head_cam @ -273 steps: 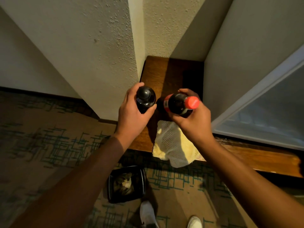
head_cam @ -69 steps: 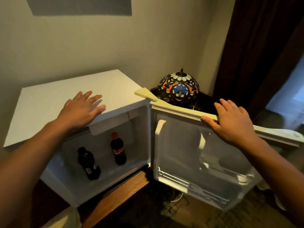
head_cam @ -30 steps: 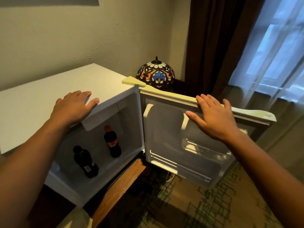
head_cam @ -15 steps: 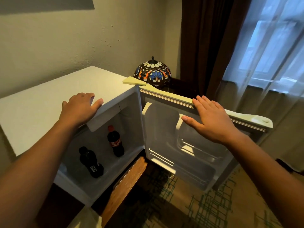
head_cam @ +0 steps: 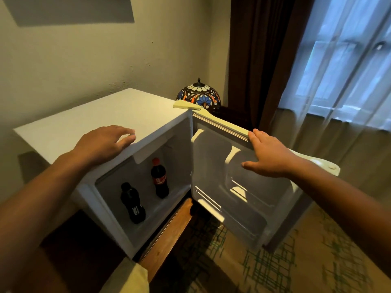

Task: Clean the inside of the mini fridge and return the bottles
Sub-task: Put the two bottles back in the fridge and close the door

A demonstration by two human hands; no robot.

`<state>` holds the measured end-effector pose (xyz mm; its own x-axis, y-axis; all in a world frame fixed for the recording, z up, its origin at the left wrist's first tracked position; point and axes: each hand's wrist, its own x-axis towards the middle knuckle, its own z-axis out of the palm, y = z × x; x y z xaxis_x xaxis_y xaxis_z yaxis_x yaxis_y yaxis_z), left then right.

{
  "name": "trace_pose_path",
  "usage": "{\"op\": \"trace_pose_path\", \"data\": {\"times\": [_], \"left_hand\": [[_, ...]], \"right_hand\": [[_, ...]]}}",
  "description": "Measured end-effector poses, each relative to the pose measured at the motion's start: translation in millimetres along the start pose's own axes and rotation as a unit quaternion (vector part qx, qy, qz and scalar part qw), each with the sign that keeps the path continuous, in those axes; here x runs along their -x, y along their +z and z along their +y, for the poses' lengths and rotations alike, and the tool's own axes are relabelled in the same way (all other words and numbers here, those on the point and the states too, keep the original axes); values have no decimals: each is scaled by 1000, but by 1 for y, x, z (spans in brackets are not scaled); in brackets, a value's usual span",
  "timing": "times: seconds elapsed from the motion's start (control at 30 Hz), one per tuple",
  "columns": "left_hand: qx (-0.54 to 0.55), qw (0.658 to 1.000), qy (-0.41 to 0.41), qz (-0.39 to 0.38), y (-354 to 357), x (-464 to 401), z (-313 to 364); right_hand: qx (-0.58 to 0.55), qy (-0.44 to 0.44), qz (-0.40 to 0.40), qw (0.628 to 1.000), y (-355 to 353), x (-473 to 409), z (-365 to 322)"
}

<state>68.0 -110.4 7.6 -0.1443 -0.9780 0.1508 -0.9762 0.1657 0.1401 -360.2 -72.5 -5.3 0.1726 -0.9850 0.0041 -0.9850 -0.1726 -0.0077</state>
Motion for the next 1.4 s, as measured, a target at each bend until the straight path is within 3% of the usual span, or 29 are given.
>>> {"op": "trace_pose_path", "data": {"times": [0.17, 0.4, 0.67, 1.07, 1.4], "left_hand": [[6, 999, -17, -40, 3, 31, -36], [26, 999, -15, -27, 11, 31, -44], [31, 999, -21, -21, 10, 31, -43], [42, 999, -32, -14, 9, 32, -39], [35, 999, -29, -15, 8, 32, -38]], "right_hand": [[-30, -8, -46, 998, -12, 10, -13], [-29, -53, -127, 990, -23, 27, -51], [-31, -87, -135, 986, -29, 27, -117], [-15, -128, -12, 992, -10, 27, -155], [-29, -97, 43, 994, 12, 5, -202]]}}
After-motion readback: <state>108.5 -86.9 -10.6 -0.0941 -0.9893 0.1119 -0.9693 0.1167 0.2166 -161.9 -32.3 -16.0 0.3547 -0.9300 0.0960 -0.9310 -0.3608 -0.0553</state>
